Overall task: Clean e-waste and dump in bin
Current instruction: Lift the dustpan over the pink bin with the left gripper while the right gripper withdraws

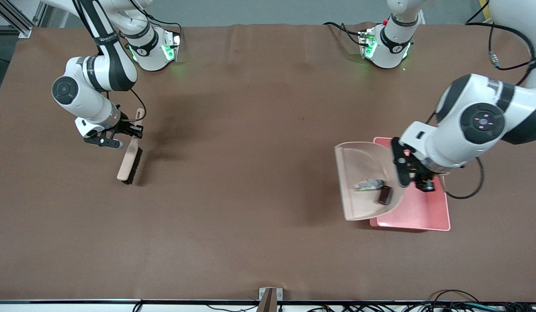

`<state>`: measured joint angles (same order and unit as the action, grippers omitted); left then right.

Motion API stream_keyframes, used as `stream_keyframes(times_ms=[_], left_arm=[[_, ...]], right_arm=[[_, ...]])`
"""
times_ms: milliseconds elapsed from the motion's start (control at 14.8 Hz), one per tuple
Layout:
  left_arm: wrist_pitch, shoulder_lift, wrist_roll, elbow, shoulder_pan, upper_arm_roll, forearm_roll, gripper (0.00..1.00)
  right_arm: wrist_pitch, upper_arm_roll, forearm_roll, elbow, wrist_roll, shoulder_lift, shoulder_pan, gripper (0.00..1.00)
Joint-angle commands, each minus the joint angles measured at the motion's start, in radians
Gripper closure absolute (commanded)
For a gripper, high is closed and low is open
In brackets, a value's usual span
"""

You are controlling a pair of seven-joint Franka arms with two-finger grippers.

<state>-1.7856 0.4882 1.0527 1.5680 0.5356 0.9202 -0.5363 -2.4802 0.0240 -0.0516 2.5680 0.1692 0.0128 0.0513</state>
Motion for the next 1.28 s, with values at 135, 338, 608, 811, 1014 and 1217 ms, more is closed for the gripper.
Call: stream_keyframes(times_ms=[135,338,608,811,1014,1217], left_arm=[[0.014,-0.014,0.15,0.009,0.115,0.009,-0.131,0.88],[0.009,-0.007,0.174,0.039,0.155,0.006,-0.246,0.89],[0.005,0.018,0.174,0.064,0.158,0.0,-0.384,0.9],[0.003,0.032,0.155,0.102,0.158,-0.011,-0.488,0.91],[0.005,0.039,0.103,0.118,0.156,-0.011,-0.589,0.92],[0.014,0.04,0.076,0.127,0.15,-0.011,-0.663,0.92]], right_arm=[[-0.137,-0.018,0.013,0.106,-0.085,0.035,-0.074,1.0],[-0.201,-0.018,0.013,0.106,-0.147,-0.026,-0.112,1.0],[-0.221,-0.018,0.013,0.103,-0.166,-0.068,-0.134,0.99],[-0.221,-0.019,0.013,0.098,-0.166,-0.082,-0.134,0.83],[-0.22,-0.019,0.013,0.081,-0.165,-0.105,-0.134,0.4],[-0.227,-0.019,0.013,0.06,-0.165,-0.131,-0.143,0.13]])
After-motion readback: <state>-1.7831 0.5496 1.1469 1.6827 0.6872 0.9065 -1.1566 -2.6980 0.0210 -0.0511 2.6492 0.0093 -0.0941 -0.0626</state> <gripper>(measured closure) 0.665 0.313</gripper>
